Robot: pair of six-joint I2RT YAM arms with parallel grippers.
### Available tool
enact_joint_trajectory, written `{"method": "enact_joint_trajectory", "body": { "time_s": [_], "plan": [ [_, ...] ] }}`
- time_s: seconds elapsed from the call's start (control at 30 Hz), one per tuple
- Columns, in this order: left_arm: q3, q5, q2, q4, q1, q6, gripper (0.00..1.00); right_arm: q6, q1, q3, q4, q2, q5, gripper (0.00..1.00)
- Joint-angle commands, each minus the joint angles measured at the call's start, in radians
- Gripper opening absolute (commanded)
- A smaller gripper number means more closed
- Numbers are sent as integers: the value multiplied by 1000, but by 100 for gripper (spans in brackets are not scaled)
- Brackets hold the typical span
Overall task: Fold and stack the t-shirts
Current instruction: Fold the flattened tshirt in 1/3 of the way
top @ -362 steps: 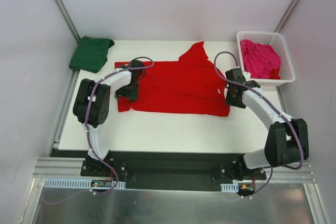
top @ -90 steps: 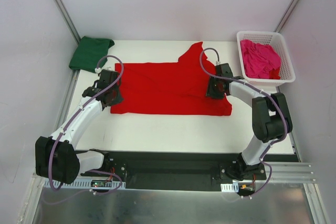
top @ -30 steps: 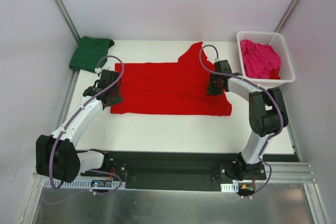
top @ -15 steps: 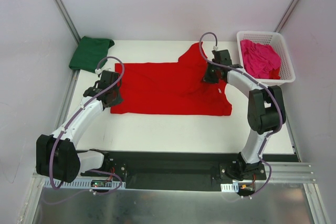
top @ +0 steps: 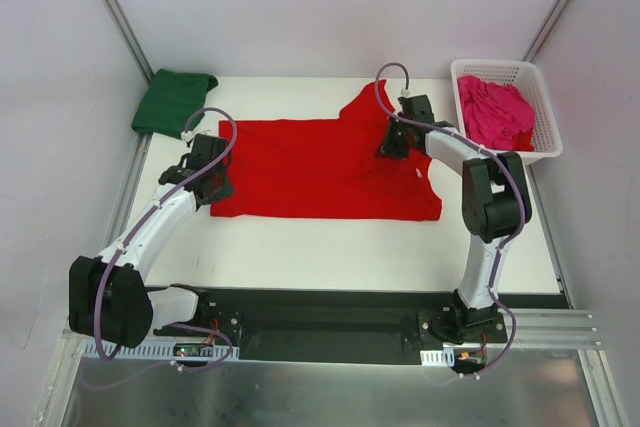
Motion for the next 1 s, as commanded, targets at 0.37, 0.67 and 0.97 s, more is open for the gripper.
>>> {"method": "enact_joint_trajectory", "body": {
  "time_s": [0.37, 0.67, 0.97],
  "plan": [
    [-2, -29, -1, 0, -9, 16, 5, 2, -4, 177, 82, 75, -50, 2],
    [-12, -31, 0, 0, -9, 14, 5, -37, -4, 215, 93, 115, -80, 51],
    [-20, -31, -1, 2, -8, 11, 5, -57, -4, 151, 114, 22, -75, 56]
  ]
}}
